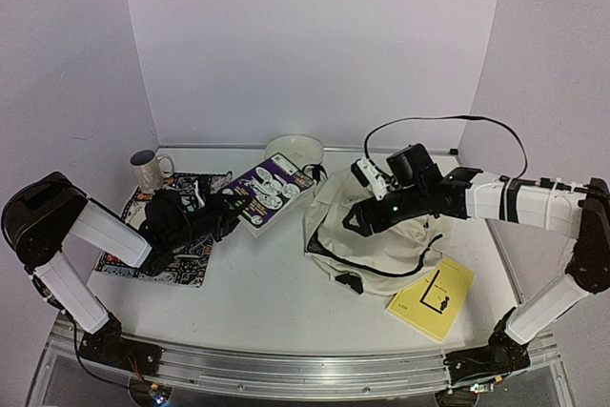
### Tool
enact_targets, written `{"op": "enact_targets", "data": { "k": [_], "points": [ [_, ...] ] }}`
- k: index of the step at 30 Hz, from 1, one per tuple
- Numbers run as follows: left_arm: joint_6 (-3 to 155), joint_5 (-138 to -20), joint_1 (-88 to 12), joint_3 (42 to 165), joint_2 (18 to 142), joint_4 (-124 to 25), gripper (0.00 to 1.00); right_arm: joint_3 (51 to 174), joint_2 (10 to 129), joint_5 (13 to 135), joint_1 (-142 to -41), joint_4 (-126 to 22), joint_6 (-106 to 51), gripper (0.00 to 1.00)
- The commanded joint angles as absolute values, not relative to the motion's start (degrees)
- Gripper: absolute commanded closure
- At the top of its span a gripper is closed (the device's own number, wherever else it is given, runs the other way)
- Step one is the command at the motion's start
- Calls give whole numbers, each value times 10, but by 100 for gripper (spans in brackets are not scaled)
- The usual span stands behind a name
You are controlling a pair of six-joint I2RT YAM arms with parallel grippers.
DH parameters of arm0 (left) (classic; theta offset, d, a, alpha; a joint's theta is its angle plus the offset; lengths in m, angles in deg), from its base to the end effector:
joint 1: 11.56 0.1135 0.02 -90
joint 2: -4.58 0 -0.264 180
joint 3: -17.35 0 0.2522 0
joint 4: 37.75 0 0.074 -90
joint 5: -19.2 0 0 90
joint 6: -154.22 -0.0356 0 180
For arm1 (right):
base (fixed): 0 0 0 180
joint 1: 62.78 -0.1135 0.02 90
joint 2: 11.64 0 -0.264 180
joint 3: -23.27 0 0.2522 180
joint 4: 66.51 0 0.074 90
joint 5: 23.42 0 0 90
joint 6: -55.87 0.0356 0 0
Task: Pack the student bag
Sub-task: Pick up the largest pocket of the bag from the student bag.
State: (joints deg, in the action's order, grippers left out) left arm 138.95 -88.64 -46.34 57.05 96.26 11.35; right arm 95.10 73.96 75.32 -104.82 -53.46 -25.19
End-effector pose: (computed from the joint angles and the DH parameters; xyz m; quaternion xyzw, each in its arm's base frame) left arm 0.2327 -0.1749 0.1733 -0.1441 0.7093 -0.6208 0.3011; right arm 0.2505 0.2331 0.2674 -0.2802 0.8028 0.2834 0.4435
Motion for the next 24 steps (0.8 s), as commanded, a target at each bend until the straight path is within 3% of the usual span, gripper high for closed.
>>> {"op": "enact_targets", "data": {
  "k": [1, 12, 24],
  "points": [
    [1394, -908, -446, 589, 956, 143, 100, 980, 740, 593, -1105, -397, -335, 31],
    [1386, -925, -433, 602, 960, 93, 100, 998, 798, 455, -1220, -348, -416, 30],
    [1384, -946, -433, 601, 949, 81, 100, 998, 873, 231, -1227, -347, -432, 35]
  ]
}}
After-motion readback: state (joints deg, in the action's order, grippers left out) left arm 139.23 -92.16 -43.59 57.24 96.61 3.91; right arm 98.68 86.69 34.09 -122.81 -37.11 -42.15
